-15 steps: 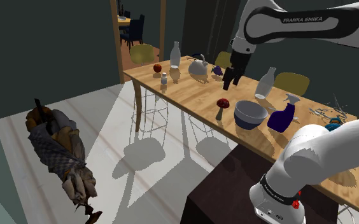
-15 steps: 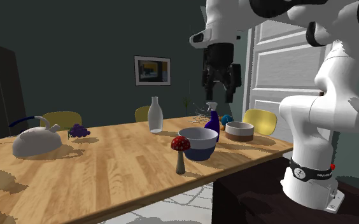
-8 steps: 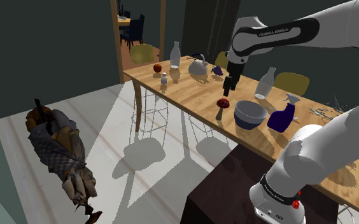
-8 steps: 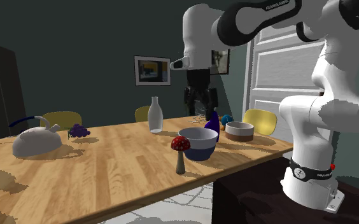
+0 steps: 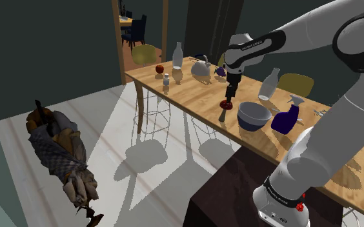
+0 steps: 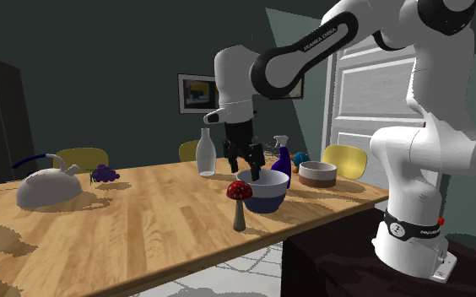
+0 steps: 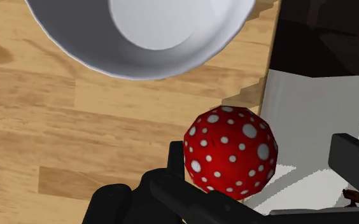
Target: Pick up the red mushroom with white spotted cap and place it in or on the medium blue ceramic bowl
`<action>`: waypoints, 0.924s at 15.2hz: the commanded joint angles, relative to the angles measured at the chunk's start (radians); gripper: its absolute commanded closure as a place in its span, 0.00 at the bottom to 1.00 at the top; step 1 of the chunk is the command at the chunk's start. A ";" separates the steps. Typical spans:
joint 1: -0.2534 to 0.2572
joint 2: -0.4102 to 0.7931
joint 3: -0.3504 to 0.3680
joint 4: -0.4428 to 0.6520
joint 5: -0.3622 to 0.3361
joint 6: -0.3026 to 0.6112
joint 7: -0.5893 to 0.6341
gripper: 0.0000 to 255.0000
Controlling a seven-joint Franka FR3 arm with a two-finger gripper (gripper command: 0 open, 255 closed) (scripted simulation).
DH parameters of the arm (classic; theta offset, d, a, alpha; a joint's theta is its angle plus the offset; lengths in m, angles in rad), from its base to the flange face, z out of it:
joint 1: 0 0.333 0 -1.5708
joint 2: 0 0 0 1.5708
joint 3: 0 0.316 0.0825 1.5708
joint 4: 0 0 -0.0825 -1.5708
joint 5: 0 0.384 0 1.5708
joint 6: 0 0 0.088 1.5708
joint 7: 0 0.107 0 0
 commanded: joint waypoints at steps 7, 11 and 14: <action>-0.009 0.065 -0.017 -0.055 0.010 0.114 -0.030 0.00; -0.009 0.065 -0.017 -0.055 0.010 0.114 -0.030 0.00; -0.009 0.065 -0.017 -0.055 0.010 0.114 -0.030 0.00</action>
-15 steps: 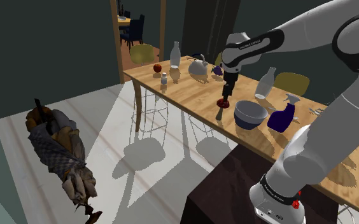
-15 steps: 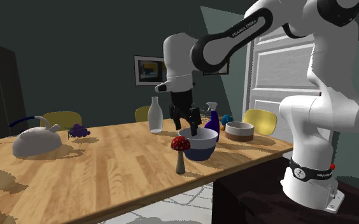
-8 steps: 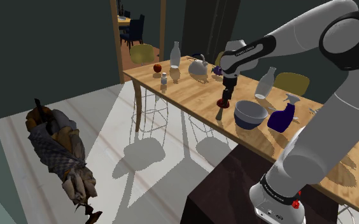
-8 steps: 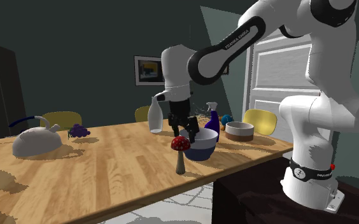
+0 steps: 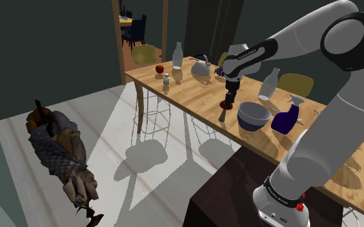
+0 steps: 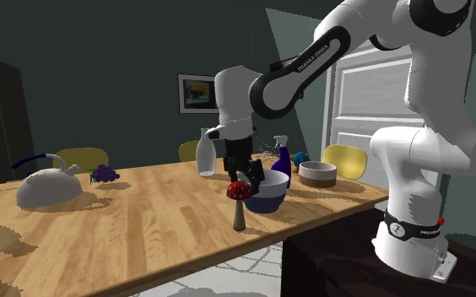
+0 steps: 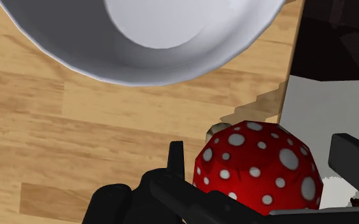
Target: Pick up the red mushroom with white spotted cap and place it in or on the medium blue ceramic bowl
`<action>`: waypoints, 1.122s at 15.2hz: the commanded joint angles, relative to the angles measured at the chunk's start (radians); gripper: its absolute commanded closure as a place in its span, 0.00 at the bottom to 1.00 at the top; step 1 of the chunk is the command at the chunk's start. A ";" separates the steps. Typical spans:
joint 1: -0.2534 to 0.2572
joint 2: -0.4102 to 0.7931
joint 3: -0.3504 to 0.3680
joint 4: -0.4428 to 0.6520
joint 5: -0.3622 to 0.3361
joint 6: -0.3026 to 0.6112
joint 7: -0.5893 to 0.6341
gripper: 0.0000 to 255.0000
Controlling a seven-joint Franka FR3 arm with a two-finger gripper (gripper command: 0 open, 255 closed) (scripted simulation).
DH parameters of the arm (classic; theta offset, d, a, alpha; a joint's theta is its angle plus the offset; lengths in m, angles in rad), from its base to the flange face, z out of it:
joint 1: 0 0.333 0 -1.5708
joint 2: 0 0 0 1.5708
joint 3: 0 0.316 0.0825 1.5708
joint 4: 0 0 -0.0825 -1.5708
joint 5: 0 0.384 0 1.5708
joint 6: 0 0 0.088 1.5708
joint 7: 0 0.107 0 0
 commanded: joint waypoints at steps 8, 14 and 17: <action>0.000 0.001 0.000 0.001 0.000 0.000 0.000 1.00; 0.001 -0.024 0.003 0.019 -0.008 -0.042 0.004 1.00; 0.002 -0.046 0.006 0.040 -0.014 -0.083 0.006 1.00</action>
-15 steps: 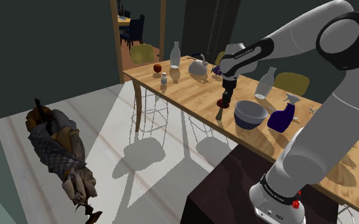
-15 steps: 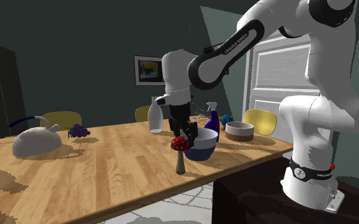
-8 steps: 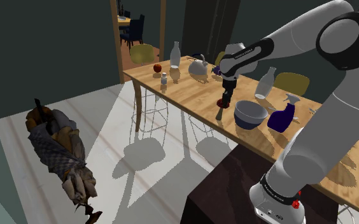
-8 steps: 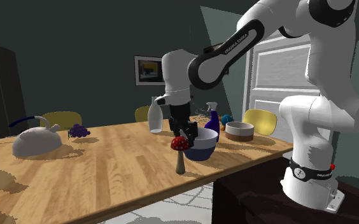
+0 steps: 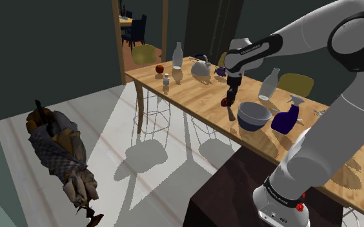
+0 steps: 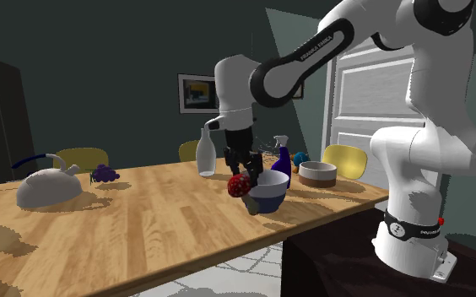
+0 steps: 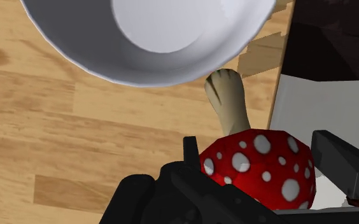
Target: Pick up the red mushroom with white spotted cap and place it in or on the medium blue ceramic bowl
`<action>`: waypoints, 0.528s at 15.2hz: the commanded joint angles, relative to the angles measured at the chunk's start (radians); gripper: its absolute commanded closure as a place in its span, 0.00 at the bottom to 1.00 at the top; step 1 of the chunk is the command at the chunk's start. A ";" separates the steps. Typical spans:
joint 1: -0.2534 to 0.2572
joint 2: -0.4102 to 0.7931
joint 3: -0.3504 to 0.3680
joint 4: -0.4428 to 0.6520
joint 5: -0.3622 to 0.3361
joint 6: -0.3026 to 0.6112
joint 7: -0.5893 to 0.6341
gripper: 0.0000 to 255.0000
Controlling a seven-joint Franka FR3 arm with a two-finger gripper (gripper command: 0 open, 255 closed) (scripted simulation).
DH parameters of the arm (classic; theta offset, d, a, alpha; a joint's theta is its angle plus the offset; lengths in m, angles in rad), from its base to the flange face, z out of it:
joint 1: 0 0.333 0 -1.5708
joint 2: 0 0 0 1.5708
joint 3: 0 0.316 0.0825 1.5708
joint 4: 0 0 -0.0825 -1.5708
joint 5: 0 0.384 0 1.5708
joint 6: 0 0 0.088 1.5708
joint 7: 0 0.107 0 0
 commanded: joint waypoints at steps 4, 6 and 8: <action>0.002 -0.032 0.006 0.042 -0.008 -0.073 0.003 1.00; 0.002 -0.044 0.009 0.058 -0.010 -0.100 0.004 1.00; 0.003 -0.054 0.011 0.076 -0.012 -0.128 0.004 1.00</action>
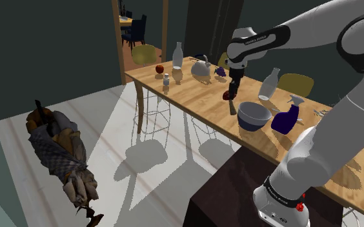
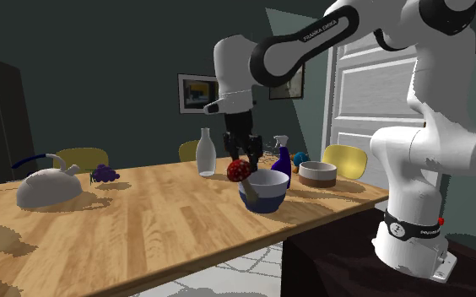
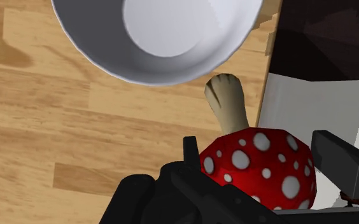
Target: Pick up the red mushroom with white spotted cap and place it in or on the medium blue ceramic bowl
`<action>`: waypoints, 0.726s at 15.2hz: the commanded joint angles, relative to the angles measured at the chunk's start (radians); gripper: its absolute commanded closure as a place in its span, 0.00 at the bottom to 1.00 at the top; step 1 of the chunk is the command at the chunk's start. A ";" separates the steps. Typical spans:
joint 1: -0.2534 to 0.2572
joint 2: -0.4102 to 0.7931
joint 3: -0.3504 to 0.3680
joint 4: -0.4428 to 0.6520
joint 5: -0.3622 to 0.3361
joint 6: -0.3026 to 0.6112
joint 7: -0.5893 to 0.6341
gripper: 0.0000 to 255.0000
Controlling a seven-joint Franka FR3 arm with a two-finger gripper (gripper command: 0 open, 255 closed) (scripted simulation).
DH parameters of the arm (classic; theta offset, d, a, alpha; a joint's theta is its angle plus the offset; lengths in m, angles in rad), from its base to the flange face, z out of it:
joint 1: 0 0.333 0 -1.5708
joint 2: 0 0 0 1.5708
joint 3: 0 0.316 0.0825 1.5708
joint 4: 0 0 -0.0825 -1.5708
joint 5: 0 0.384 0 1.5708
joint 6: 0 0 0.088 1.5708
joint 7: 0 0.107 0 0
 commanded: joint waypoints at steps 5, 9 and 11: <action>0.002 -0.028 0.008 0.053 -0.005 -0.079 0.001 1.00; 0.004 -0.041 0.013 0.094 -0.006 -0.134 -0.001 1.00; 0.004 -0.046 0.015 0.116 -0.006 -0.160 -0.002 1.00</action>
